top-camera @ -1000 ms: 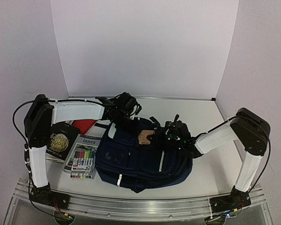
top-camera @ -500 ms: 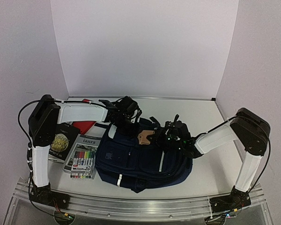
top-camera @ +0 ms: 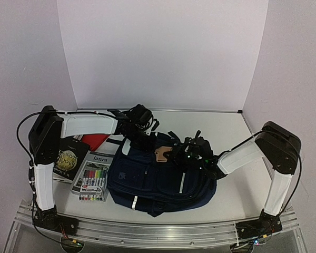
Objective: Pack the student bag
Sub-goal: Place the personal item in the student bag.
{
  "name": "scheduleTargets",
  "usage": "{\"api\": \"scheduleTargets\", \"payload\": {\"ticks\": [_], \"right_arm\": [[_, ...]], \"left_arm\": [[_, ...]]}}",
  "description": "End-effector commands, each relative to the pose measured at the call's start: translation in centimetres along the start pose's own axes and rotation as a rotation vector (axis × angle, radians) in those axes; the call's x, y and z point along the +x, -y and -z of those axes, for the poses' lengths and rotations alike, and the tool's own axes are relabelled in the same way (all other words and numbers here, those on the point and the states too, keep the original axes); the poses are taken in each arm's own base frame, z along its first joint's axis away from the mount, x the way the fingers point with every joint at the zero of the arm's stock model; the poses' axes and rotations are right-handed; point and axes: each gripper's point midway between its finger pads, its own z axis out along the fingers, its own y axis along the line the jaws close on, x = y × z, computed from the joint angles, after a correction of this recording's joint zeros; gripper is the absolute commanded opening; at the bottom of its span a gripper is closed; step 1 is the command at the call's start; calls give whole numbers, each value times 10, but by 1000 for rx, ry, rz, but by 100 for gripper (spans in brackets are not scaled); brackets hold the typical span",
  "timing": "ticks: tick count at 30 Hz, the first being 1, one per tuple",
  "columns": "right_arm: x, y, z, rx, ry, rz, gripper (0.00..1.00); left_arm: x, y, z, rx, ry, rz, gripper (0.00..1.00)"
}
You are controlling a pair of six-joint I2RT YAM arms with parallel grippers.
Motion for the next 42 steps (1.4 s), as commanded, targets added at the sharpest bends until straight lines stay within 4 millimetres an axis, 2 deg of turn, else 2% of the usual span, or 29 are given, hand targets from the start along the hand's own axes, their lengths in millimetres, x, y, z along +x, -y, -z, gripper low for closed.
{"api": "scheduleTargets", "payload": {"ticks": [1,6,11,15,18,20,22,26,28,33,35,39,42], "right_arm": [[17,-36,-4,-145,-67,-24,0],[20,-50,-15,-173,-80,-12,0],[31,-50,-27,-164,-103,11,0],[35,-53,-31,-162,-116,44,7],[28,-49,-25,-93,-78,96,14],[18,-42,-15,-22,-34,140,20],[10,-36,-2,40,7,176,21],[4,-31,18,86,31,200,32],[5,-27,22,92,26,193,33],[11,-17,17,110,2,186,27],[14,-13,13,120,-11,186,21],[17,-10,3,124,-30,200,3],[21,-14,-9,103,-50,205,0]], "left_arm": [[-50,72,55,267,176,-98,0],[-52,84,51,332,162,-93,0],[-59,88,53,359,187,-75,0],[-58,86,50,361,190,-45,0],[-59,72,47,310,193,7,0],[-61,59,49,286,204,51,0],[-63,49,52,274,217,84,0],[-63,41,54,269,221,101,0],[-63,42,54,274,219,98,0],[-63,45,53,292,213,95,0],[-63,47,53,298,210,91,0],[-62,53,53,331,196,72,0],[-60,65,55,402,180,37,0]]}}
